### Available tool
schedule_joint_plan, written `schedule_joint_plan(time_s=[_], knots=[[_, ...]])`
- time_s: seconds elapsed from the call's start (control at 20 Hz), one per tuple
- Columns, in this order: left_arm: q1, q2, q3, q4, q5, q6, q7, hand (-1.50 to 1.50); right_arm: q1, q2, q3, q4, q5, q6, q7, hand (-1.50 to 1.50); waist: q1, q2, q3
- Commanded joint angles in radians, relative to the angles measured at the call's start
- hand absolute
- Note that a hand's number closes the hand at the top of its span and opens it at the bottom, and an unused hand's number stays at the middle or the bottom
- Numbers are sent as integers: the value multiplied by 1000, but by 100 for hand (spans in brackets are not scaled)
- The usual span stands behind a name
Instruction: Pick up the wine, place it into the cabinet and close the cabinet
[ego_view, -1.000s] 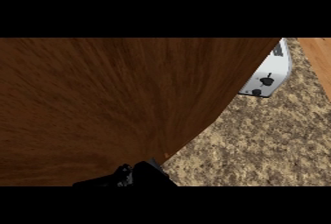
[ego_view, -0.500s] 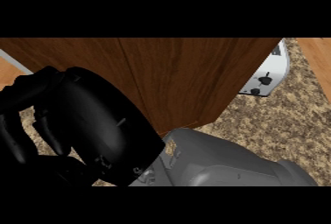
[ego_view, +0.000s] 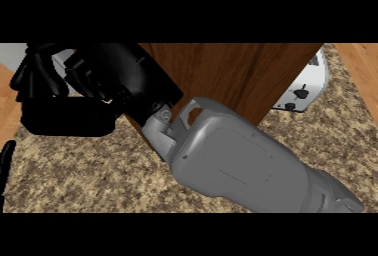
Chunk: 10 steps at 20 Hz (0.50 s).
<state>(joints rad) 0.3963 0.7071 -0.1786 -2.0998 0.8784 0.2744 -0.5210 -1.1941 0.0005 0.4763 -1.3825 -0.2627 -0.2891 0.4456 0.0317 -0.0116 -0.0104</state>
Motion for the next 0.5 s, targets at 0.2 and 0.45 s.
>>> schedule_joint_plan(time_s=[0.2, 0.45], knots=[[2, 20, 69, -10, 20, -23, 38, -150, 39, -49, -92, 226, 30, 63, -167, 150, 2, 19, 10], [-34, -11, 21, -2, -15, 1, 40, -150, -1, -99, -135, 292, 36, 116, -209, 150, -12, 22, 9]])
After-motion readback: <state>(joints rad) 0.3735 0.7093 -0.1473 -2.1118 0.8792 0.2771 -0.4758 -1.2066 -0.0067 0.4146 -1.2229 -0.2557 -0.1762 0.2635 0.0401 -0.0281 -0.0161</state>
